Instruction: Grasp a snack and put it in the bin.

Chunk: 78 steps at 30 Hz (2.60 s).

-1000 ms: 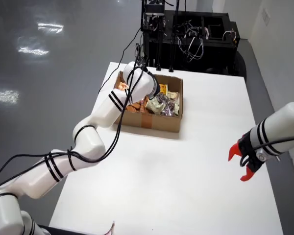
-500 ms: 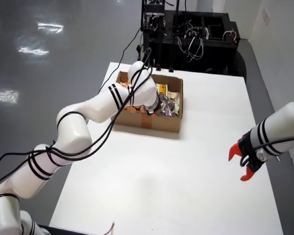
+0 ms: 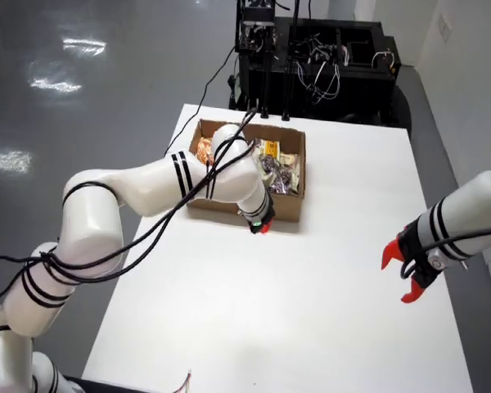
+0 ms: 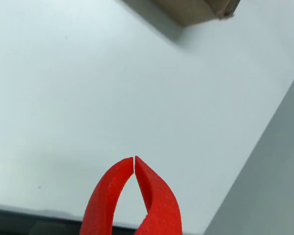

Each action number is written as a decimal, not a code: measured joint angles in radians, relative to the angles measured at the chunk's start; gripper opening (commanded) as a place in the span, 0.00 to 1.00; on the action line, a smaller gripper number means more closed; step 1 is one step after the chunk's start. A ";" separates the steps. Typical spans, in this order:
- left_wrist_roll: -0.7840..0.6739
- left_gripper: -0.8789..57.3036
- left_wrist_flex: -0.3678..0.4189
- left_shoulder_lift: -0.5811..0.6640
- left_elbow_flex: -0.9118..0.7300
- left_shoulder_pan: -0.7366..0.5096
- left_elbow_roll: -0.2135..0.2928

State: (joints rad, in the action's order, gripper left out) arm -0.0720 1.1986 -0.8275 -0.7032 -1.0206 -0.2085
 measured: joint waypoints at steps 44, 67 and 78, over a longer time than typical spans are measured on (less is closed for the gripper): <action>-0.115 0.01 -0.233 0.456 -0.593 -0.151 0.102; -0.221 0.02 -0.209 0.466 -0.586 -0.135 0.102; -0.217 0.02 -0.209 0.466 -0.585 -0.113 0.100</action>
State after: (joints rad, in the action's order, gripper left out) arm -0.2895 0.9898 -0.3618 -1.2885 -1.1336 -0.1087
